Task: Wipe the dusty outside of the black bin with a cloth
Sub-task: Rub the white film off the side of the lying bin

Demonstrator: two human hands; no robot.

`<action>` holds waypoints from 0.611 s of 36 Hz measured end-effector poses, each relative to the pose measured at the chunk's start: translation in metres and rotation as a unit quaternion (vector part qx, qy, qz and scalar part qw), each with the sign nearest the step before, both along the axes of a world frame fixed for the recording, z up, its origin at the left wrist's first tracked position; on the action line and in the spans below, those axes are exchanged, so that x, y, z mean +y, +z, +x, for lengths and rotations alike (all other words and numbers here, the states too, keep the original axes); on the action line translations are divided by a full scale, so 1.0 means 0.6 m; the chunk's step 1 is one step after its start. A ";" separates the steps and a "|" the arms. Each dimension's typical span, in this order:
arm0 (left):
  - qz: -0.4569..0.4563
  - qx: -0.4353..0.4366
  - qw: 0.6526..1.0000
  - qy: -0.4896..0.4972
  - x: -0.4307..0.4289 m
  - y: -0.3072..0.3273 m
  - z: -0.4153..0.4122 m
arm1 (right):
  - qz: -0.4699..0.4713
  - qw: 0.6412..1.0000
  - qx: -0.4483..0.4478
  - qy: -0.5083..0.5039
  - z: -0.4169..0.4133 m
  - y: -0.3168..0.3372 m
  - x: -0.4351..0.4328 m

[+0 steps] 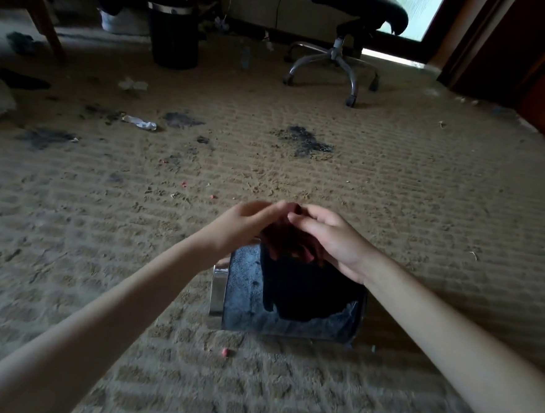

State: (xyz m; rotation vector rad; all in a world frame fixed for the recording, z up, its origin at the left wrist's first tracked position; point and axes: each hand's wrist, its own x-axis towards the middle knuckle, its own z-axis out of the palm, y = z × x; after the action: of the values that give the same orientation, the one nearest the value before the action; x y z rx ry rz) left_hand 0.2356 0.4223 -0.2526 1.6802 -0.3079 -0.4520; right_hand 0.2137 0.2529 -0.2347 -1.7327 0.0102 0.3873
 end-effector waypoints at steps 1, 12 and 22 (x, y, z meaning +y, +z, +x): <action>-0.011 0.012 1.000 -0.017 -0.002 -0.001 -0.001 | 0.003 1.000 -0.008 0.008 -0.001 0.000 0.002; -0.197 0.127 0.972 -0.019 0.014 -0.022 0.005 | -0.017 0.991 -0.098 -0.085 -0.006 -0.022 0.025; 0.231 -0.152 0.960 0.036 0.042 -0.065 0.015 | -0.305 0.896 -0.304 -0.106 0.036 -0.077 -0.004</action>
State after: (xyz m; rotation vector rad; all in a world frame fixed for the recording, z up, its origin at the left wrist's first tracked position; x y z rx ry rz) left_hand 0.2448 0.4476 -0.2917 2.2181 -0.3848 -0.2166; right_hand 0.2352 0.2505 -0.2809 -2.3830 -0.1456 -0.3785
